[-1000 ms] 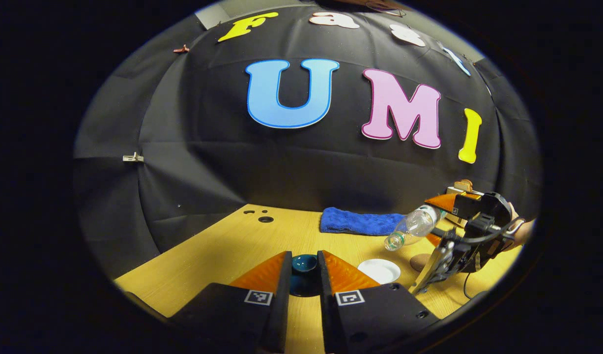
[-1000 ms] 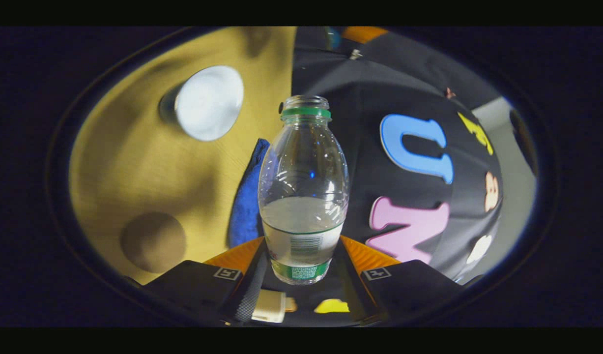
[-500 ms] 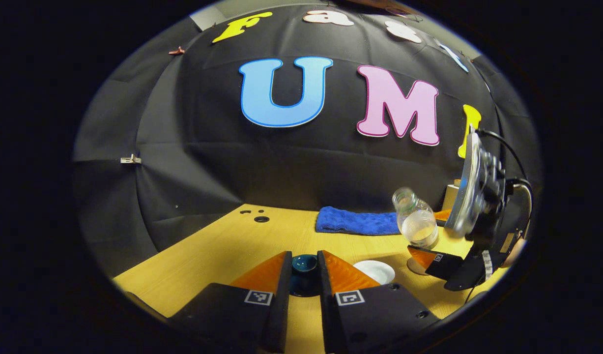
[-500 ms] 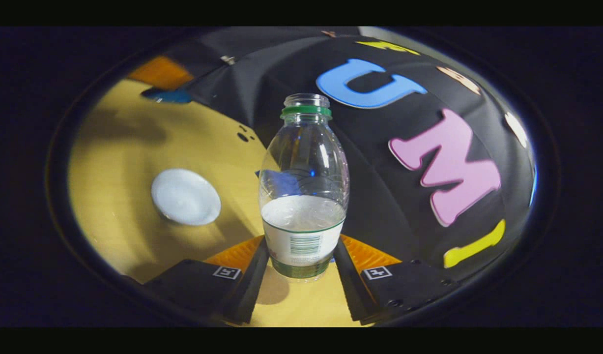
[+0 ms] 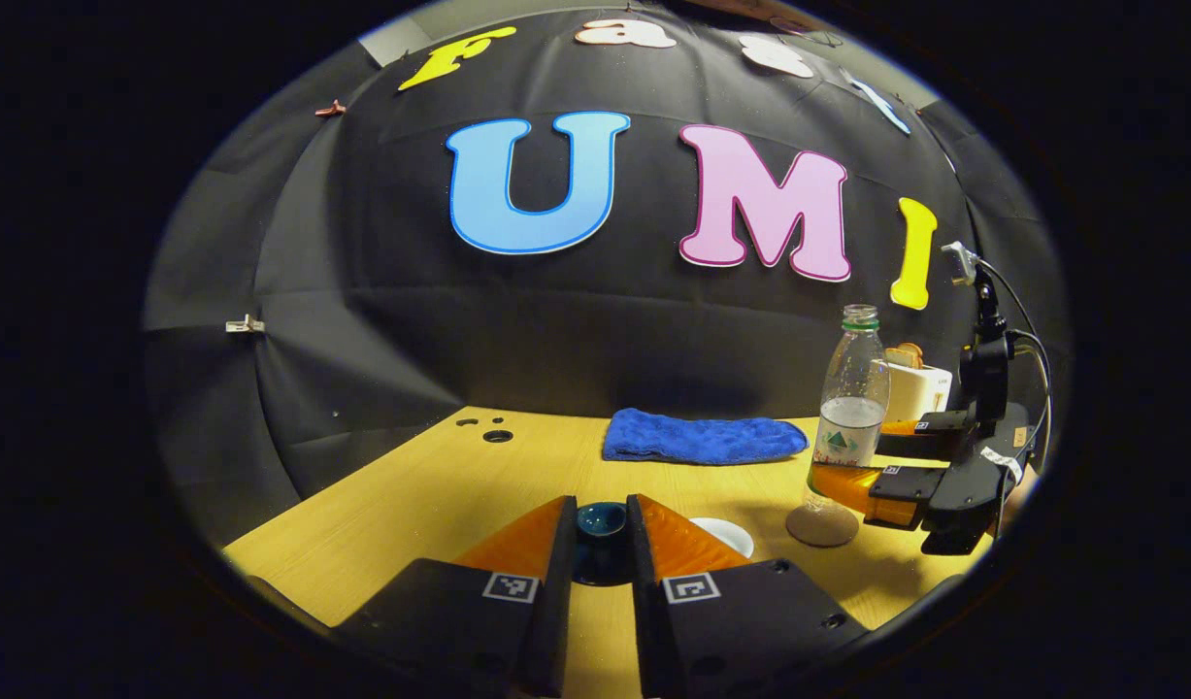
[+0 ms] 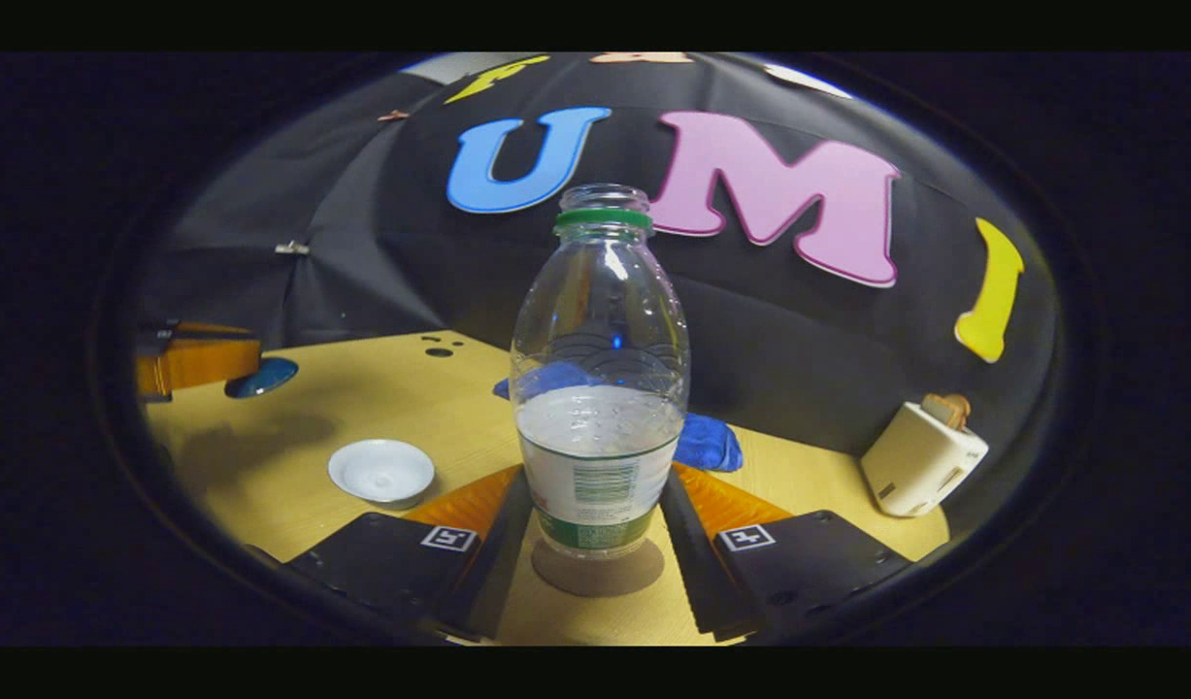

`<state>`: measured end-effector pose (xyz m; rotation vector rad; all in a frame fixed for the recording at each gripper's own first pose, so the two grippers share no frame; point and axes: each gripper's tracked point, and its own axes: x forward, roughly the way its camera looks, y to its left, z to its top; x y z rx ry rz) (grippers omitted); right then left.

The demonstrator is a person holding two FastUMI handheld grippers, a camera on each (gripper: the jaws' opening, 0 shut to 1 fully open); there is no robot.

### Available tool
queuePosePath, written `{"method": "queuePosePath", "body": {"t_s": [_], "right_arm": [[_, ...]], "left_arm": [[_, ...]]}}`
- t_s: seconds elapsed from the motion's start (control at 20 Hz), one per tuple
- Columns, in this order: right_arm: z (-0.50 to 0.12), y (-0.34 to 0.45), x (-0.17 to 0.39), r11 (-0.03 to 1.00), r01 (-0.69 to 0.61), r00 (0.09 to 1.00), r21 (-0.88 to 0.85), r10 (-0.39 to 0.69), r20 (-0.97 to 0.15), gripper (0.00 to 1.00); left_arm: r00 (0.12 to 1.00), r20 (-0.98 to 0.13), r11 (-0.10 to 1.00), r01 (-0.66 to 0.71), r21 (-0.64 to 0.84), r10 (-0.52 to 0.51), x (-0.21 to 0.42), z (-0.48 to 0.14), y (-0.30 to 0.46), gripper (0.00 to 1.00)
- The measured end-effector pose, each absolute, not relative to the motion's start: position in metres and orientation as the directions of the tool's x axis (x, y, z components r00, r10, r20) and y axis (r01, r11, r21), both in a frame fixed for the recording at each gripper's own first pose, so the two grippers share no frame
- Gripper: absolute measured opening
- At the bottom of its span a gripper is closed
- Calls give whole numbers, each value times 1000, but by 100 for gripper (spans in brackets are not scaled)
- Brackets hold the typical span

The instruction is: Open the teacup lid with one hand, grasp the water bottle and pour water into the teacup with the other hand; after pouring, place the water bottle on the coaster and then close the teacup lid.

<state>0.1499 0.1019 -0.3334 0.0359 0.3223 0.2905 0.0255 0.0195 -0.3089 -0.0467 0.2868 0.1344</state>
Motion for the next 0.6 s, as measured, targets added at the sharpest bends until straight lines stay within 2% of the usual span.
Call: {"method": "queuePosePath", "body": {"t_s": [0.05,0.1,0.2,0.25,0.35,0.4,0.55,0.6], "right_arm": [[-336,100,144,959,-263,909,102,282,-306,75],[-340,96,145,961,-253,910,112,276,-309,75],[-348,89,145,963,-240,909,125,268,-319,75],[-352,90,145,960,-240,906,142,274,-323,75],[-357,91,151,955,-238,901,179,286,-326,75],[-359,94,151,953,-237,899,189,289,-328,75],[-366,97,150,950,-236,893,203,294,-340,75],[-368,98,150,950,-234,891,206,294,-346,75]], "left_arm": [[951,-286,990,-135,-28,121,25,-310,17,29],[951,-287,991,-131,-30,117,26,-309,14,32],[952,-287,992,-124,-31,110,27,-309,9,29],[952,-286,992,-120,-30,107,27,-310,8,32],[953,-286,993,-114,-30,101,28,-309,5,32],[953,-287,993,-112,-30,99,29,-308,3,29],[952,-291,994,-109,-28,96,28,-312,3,32],[952,-293,994,-108,-30,94,28,-312,3,29]]}}
